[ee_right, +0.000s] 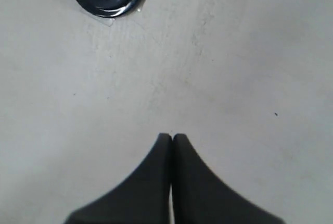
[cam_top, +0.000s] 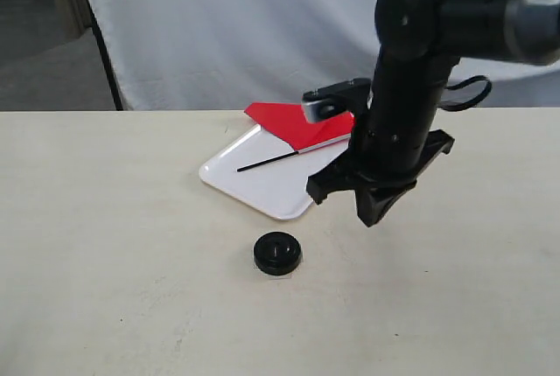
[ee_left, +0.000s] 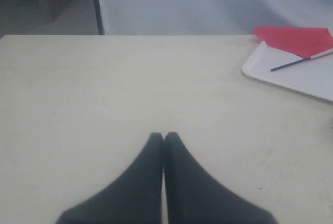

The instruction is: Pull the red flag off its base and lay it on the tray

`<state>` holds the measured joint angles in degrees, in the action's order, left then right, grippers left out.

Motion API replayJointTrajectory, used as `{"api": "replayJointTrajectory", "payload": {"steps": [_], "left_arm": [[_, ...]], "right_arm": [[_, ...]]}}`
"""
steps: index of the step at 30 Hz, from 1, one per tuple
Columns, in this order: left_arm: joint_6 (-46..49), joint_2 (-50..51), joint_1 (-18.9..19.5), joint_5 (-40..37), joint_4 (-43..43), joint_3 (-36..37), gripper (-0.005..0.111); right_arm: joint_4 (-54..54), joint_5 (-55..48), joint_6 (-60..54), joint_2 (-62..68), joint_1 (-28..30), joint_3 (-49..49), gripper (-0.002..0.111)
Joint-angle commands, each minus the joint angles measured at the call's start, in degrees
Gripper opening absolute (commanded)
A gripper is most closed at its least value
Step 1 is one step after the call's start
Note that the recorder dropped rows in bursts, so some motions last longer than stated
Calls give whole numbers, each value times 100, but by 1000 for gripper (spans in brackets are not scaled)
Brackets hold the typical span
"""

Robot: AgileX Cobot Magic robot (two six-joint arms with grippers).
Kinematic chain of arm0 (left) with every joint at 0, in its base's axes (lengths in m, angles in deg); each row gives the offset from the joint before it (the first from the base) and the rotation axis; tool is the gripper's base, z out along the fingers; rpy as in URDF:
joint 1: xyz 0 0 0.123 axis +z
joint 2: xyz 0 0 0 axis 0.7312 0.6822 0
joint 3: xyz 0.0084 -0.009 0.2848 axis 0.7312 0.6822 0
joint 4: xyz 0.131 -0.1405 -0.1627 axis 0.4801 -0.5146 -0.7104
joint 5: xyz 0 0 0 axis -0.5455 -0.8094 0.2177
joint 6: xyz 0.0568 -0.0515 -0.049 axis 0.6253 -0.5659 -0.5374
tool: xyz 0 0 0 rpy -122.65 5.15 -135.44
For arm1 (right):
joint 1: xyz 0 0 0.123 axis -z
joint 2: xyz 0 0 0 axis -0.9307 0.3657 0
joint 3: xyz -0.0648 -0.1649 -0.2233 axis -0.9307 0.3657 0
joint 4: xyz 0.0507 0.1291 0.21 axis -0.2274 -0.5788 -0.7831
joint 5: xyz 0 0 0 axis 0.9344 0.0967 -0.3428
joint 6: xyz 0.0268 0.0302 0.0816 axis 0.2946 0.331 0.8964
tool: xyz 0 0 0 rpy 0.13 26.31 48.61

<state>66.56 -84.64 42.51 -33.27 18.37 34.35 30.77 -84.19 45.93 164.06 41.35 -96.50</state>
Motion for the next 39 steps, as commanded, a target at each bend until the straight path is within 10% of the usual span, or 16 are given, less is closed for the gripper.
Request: {"api": "replayJointTrajectory", "payload": {"steps": [1, 18, 39], "left_arm": [[-1, -6, -25, 25, -1, 9, 0], [-1, -6, -25, 25, -1, 9, 0], [-1, -6, -25, 25, -1, 9, 0]], "right_arm": [[-400, -152, 77, -662, 414, 120, 0], [-235, 1138, 207, -4862, 3433, 2841, 0], [-7, 4238, 449, -10469, 3167, 6500, 0]]}}
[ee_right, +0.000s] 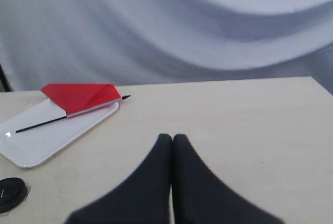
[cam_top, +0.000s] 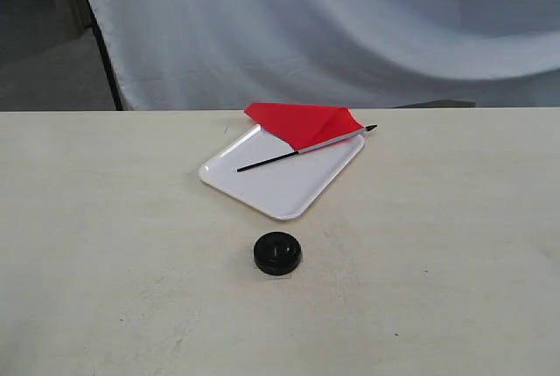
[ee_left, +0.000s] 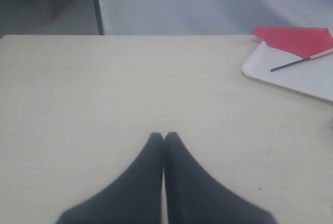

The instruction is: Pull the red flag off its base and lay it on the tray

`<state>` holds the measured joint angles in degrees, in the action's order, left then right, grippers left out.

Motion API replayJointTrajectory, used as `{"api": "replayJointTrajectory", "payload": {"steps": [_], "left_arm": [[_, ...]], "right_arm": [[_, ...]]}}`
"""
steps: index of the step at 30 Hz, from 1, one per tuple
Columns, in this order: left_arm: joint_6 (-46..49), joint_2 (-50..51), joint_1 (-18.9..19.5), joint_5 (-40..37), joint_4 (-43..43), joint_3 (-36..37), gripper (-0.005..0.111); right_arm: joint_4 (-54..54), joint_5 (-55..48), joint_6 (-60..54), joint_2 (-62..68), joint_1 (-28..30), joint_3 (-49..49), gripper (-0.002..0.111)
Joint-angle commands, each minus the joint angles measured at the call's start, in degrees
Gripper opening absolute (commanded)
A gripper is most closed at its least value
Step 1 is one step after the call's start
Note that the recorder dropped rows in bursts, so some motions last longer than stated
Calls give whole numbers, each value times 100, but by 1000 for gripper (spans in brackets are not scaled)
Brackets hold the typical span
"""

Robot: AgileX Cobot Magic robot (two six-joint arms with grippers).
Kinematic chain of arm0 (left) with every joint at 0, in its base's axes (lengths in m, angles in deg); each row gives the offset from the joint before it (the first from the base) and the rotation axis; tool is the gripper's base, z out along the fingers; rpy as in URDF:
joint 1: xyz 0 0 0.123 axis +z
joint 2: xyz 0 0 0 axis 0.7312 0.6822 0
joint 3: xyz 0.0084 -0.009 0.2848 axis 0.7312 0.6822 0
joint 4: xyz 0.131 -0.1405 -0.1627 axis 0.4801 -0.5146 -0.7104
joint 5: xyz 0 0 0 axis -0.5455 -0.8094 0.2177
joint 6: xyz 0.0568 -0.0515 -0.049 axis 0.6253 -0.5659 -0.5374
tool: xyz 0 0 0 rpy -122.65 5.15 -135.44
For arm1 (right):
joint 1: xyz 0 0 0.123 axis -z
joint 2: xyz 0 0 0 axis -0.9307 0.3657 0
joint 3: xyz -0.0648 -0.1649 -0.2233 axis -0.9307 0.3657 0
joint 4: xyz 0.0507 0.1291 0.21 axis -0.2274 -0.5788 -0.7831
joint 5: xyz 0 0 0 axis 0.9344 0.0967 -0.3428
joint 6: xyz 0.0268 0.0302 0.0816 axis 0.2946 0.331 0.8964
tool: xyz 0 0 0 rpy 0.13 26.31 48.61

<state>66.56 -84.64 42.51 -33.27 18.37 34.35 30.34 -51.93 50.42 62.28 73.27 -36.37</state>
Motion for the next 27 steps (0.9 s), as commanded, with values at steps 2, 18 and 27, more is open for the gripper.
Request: {"api": "replayJointTrajectory", "payload": {"steps": [2, 18, 27], "left_arm": [[-1, -6, -25, 25, -1, 9, 0], [-1, -6, -25, 25, -1, 9, 0], [-1, -6, -25, 25, -1, 9, 0]], "right_arm": [[36, 1359, 43, -291, -28, 569, 0], [-178, 2093, 464, -291, -28, 582, 0], [-165, 3283, 371, -291, -28, 1945, 0]]}}
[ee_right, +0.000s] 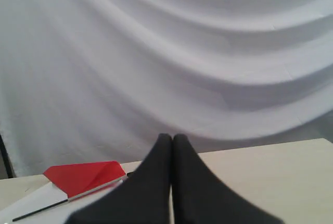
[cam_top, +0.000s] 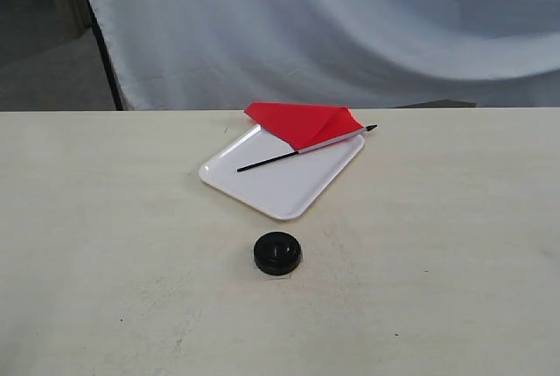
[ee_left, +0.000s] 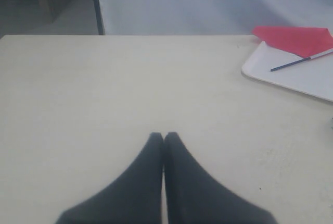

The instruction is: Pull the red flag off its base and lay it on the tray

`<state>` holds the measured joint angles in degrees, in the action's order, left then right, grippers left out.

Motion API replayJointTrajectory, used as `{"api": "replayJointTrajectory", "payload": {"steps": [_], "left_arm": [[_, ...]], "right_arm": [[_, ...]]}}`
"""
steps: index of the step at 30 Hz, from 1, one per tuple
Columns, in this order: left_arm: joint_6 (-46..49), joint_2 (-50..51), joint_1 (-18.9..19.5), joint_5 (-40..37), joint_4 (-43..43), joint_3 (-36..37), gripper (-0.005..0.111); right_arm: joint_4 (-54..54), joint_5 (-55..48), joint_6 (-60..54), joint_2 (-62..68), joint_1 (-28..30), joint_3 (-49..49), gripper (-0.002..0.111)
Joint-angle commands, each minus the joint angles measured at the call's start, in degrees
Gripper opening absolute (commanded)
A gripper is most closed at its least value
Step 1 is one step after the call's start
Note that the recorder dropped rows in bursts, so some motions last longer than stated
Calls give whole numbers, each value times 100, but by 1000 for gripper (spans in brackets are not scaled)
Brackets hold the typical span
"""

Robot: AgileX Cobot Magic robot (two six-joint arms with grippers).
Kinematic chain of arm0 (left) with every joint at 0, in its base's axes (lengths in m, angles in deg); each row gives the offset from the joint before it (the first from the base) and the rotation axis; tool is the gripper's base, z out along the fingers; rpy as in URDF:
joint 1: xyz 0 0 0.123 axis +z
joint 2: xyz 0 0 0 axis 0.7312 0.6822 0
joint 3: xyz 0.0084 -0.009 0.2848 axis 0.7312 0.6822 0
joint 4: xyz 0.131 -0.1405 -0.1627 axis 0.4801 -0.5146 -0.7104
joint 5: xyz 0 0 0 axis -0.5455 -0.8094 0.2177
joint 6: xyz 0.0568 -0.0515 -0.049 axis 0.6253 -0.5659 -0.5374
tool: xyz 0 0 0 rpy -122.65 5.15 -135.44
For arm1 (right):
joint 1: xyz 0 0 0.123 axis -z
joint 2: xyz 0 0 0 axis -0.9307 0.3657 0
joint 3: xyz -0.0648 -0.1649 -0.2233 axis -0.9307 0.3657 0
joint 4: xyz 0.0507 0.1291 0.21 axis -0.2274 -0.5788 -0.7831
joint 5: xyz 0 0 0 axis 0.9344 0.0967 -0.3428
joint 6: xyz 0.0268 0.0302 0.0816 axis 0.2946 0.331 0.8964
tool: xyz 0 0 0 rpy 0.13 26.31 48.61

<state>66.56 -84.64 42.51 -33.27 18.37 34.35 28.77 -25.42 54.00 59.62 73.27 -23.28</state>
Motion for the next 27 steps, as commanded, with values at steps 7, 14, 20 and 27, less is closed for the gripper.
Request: {"api": "replayJointTrajectory", "payload": {"steps": [7, 14, 20, 27], "left_arm": [[-1, -6, -25, 25, -1, 9, 0], [-1, -6, -25, 25, -1, 9, 0], [-1, -6, -25, 25, -1, 9, 0], [-1, -6, -25, 25, -1, 9, 0]], "right_arm": [[187, 644, -218, -25, -28, 1047, 0], [213, 277, -358, -25, -28, 1047, 0], [306, -150, -284, -25, -28, 1047, 0], [306, -110, -284, -25, -28, 1047, 0]]}}
